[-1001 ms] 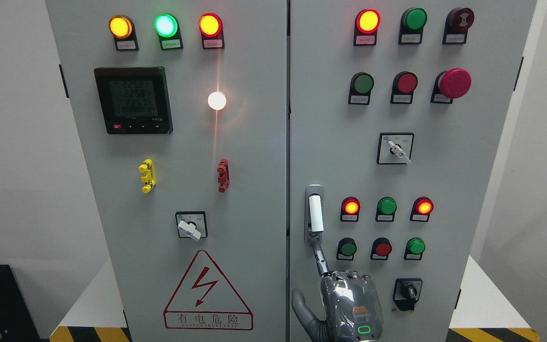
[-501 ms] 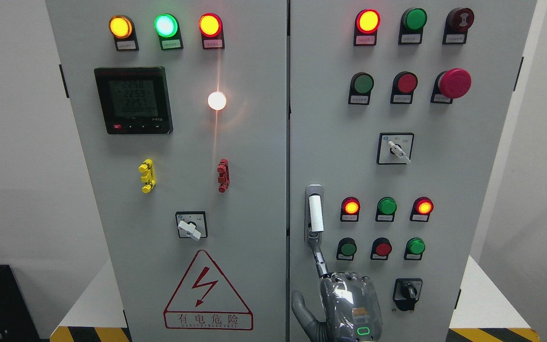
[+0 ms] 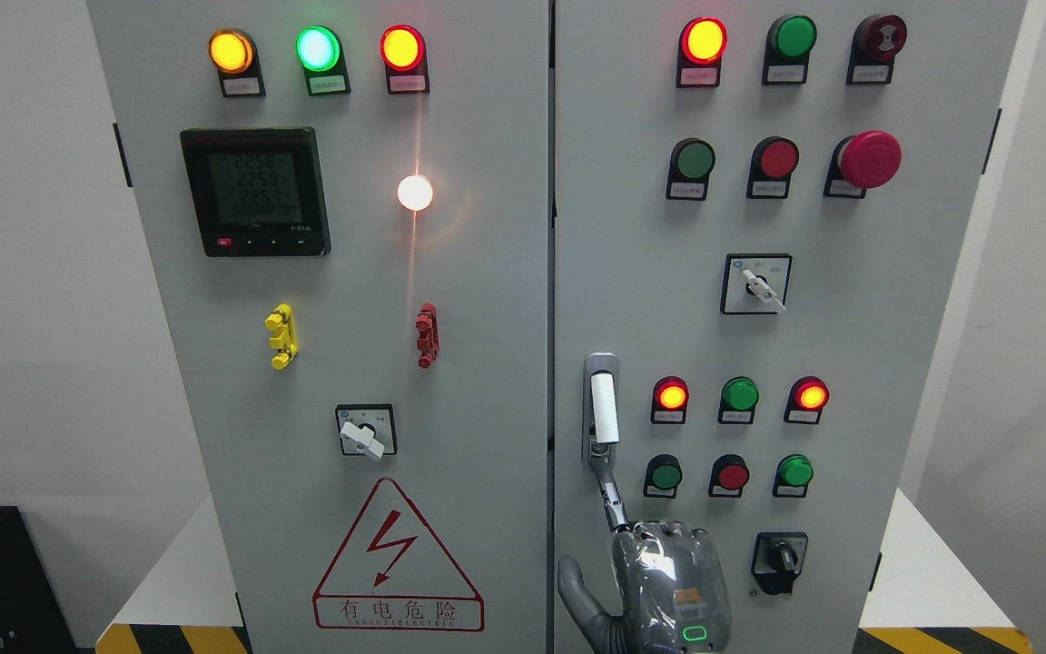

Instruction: Release door handle

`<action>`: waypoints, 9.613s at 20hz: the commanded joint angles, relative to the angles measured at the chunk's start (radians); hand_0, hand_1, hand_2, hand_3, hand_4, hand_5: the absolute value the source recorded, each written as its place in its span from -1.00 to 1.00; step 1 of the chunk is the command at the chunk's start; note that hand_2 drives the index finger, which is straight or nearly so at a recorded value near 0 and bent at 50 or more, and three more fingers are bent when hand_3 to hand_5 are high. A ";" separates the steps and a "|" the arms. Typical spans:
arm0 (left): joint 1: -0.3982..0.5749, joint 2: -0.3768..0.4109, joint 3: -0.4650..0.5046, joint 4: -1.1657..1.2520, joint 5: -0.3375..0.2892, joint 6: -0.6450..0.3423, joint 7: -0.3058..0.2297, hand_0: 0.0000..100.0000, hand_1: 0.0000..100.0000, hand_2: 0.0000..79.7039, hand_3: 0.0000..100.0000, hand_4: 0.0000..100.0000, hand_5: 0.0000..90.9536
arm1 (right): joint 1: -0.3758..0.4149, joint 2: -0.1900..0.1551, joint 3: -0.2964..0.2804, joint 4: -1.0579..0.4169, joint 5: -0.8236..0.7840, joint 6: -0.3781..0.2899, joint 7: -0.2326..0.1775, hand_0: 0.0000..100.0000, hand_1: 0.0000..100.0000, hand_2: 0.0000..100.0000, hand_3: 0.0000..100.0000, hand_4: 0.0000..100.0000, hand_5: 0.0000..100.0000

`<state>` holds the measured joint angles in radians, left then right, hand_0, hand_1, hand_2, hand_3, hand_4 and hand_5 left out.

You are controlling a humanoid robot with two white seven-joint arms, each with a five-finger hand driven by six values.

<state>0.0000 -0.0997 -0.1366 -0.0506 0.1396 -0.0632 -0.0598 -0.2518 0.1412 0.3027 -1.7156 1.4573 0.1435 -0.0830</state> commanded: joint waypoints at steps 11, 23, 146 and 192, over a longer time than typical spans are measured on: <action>0.020 0.000 0.000 0.000 0.000 0.000 0.000 -0.76 0.11 -1.00 -1.00 -1.00 -1.00 | -0.001 -0.002 0.001 -0.006 0.006 -0.001 -0.001 0.05 -0.38 -0.97 1.00 1.00 1.00; 0.020 0.000 0.000 0.000 0.000 0.000 0.000 -0.76 0.11 -1.00 -1.00 -1.00 -1.00 | -0.006 -0.002 0.004 -0.028 0.009 -0.002 -0.001 0.05 -0.38 -0.98 1.00 1.00 1.00; 0.020 0.000 0.000 0.000 0.000 0.000 0.000 -0.76 0.11 -1.00 -1.00 -1.00 -1.00 | -0.118 -0.006 -0.040 -0.128 0.067 0.004 0.103 -0.33 -0.62 0.97 1.00 1.00 1.00; 0.020 0.000 0.000 0.000 0.000 0.000 0.000 -0.76 0.11 -1.00 -1.00 -1.00 -1.00 | -0.227 -0.002 -0.048 -0.047 0.083 0.065 0.111 -0.14 -0.47 1.00 1.00 1.00 1.00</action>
<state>0.0000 -0.0997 -0.1365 -0.0506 0.1396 -0.0632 -0.0597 -0.4776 0.1393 0.2576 -1.7653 1.5401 0.2066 0.0283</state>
